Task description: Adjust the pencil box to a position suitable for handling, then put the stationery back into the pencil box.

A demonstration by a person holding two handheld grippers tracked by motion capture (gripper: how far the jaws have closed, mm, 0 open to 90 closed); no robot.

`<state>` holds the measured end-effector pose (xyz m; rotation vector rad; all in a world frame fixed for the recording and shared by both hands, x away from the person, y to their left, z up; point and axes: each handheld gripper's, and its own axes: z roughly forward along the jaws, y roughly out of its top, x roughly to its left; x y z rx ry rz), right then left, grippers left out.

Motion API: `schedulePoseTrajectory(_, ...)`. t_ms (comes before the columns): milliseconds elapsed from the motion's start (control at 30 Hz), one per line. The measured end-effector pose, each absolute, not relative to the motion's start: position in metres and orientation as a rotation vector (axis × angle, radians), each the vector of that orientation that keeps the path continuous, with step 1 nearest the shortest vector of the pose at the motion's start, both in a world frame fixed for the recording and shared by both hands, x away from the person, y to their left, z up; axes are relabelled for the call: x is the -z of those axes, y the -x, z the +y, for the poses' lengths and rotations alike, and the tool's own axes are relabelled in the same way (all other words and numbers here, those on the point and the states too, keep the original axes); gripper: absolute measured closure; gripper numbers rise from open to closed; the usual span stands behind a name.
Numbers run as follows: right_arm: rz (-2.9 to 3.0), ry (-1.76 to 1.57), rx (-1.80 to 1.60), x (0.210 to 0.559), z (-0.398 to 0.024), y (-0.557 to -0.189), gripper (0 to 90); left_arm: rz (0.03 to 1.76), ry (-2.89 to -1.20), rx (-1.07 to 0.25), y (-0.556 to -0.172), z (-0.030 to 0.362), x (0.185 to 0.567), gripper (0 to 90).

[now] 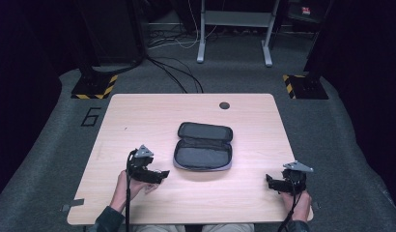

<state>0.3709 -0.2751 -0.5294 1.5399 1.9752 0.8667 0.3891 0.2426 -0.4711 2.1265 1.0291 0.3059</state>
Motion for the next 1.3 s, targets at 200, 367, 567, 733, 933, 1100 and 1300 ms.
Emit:
schedulePoseTrajectory(200, 1.977, -1.540, -0.863, 0.529, -0.275, -0.371, 6.5, 1.071, -2.087, -0.348, -0.379, 0.259, 0.478, 6.6)
schedulePoseTrajectory(367, 1.977, -1.540, -0.863, 0.529, -0.275, -0.371, 6.5, 1.107, -2.079, -0.338, -0.369, 0.269, 0.487, 4.2)
schedulePoseTrajectory(567, 1.974, -1.539, -0.866, 0.529, -0.275, -0.371, 6.5, 1.128, -2.069, -0.375, -0.362, 0.273, 0.497, 2.5)
schedulePoseTrajectory(733, 1.967, -1.544, -0.866, 0.529, -0.276, -0.371, 7.3, 1.130, -2.056, -0.394, -0.357, 0.277, 0.506, 0.4)
schedulePoseTrajectory(933, 1.967, -1.541, -0.864, 0.529, -0.275, -0.371, 7.3, 1.121, -2.043, -0.434, -0.345, 0.274, 0.514, 0.4)
schedulePoseTrajectory(1100, 1.969, -1.536, -0.865, 0.529, -0.276, -0.371, 7.7, 1.118, -2.060, -0.481, -0.345, 0.265, 0.517, 3.3)
schedulePoseTrajectory(1300, 1.968, -1.537, -0.866, 0.529, -0.275, -0.371, 7.8, 1.124, -2.065, -0.508, -0.351, 0.254, 0.522, 17.1)
